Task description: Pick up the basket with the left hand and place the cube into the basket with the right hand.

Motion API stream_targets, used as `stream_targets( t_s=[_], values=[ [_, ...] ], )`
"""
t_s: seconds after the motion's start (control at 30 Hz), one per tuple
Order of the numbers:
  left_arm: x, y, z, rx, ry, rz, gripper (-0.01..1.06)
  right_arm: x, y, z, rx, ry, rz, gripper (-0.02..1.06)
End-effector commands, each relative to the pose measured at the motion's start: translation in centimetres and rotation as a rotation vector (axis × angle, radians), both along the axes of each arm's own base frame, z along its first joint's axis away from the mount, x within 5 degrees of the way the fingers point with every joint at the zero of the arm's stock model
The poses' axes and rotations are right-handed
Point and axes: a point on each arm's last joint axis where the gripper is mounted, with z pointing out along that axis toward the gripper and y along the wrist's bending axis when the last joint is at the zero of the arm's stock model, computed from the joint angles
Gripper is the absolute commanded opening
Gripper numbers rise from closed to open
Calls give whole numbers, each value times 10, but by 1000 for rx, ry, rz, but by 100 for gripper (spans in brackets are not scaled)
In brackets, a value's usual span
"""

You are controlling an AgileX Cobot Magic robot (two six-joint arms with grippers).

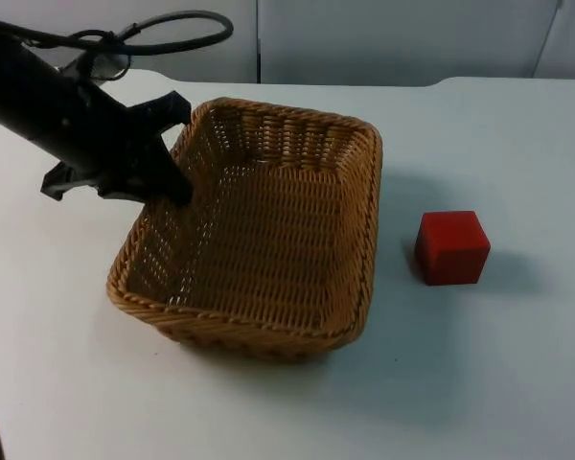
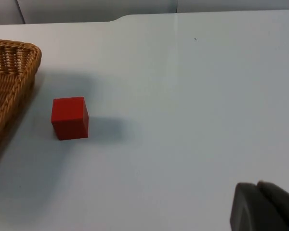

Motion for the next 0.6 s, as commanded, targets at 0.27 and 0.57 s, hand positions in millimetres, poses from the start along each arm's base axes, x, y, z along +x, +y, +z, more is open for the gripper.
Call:
stream_targets(
  t_s=[0.27, 0.57],
  values=[
    [-5, 7, 45, -93, -13, -6, 0, 1, 0, -1, 5, -8, 4, 3],
    [-5, 3, 51, -171, 7, 8, 0, 1, 0, -1, 5, -8, 4, 3]
  ],
)
